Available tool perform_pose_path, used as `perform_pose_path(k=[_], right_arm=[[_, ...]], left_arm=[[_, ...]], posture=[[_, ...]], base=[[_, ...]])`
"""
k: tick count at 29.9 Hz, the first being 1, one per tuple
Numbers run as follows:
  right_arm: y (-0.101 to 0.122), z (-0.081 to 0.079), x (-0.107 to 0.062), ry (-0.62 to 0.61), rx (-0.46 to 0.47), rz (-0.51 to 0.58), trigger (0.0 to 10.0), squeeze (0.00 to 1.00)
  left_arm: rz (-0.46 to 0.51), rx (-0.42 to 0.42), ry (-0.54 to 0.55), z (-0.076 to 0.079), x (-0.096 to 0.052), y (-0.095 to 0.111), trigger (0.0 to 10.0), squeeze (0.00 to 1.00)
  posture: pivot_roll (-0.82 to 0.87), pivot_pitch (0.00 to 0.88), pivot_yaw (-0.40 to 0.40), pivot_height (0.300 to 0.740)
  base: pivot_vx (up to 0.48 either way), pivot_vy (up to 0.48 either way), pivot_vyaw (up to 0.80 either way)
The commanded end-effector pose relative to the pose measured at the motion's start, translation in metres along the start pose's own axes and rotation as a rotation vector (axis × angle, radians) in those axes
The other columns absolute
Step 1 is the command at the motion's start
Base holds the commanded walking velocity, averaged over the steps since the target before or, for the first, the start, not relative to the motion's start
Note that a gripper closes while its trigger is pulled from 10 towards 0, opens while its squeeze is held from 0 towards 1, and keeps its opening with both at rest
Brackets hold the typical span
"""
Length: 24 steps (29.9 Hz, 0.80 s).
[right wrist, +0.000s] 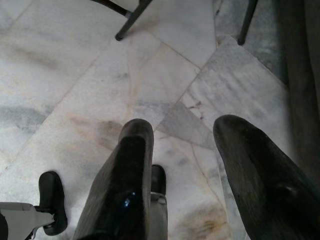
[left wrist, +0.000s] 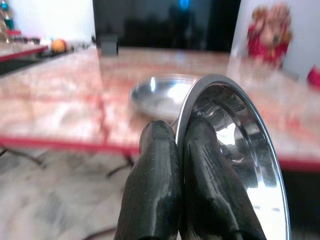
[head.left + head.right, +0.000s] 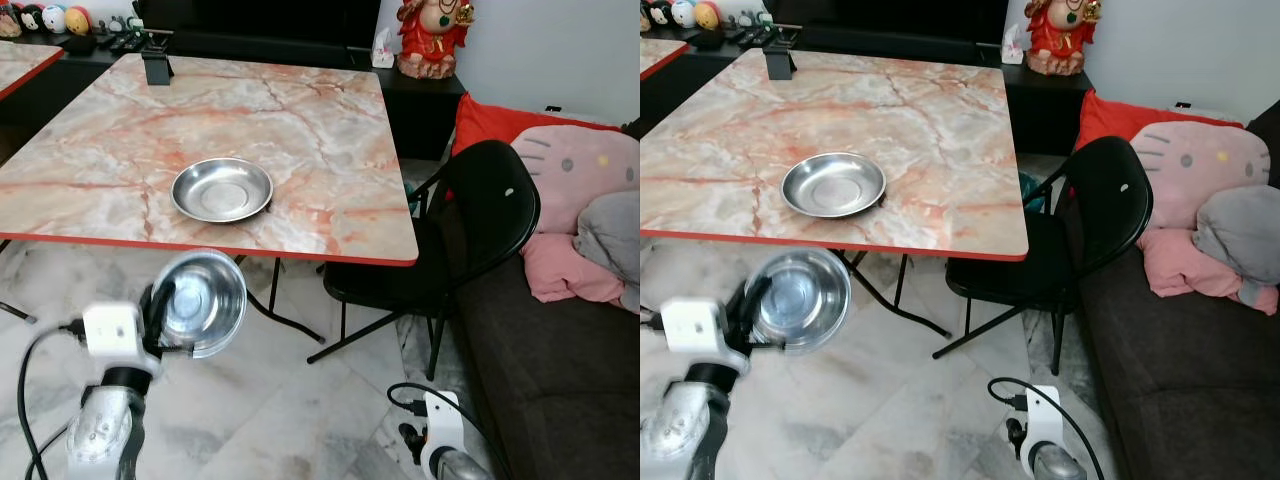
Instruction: Setting the table
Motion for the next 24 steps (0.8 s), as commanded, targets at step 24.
perform_pose_path(k=[24], right_arm=[[0.004,0.003,0.000,-0.013,0.002,0.018,10.0,0.00]], left_arm=[[0.118,-0.526,0.093,0.023,0.068,0.034,10.0,0.00]], posture=[[0.04,0.005,-0.108,0.740]], base=[[0.011,0.000,0.00]])
Point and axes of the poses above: a point about 5 cm out from each wrist's last joint towards the gripper, its own x axis pointing out of the wrist towards the gripper, its own y axis along the axis of the wrist's last joint, z = x × y, the point moved 1 cm from there along x, pointing out of the wrist towards the gripper, and after that the axes turned 11 degrees about -x, right-handed, at the moved point
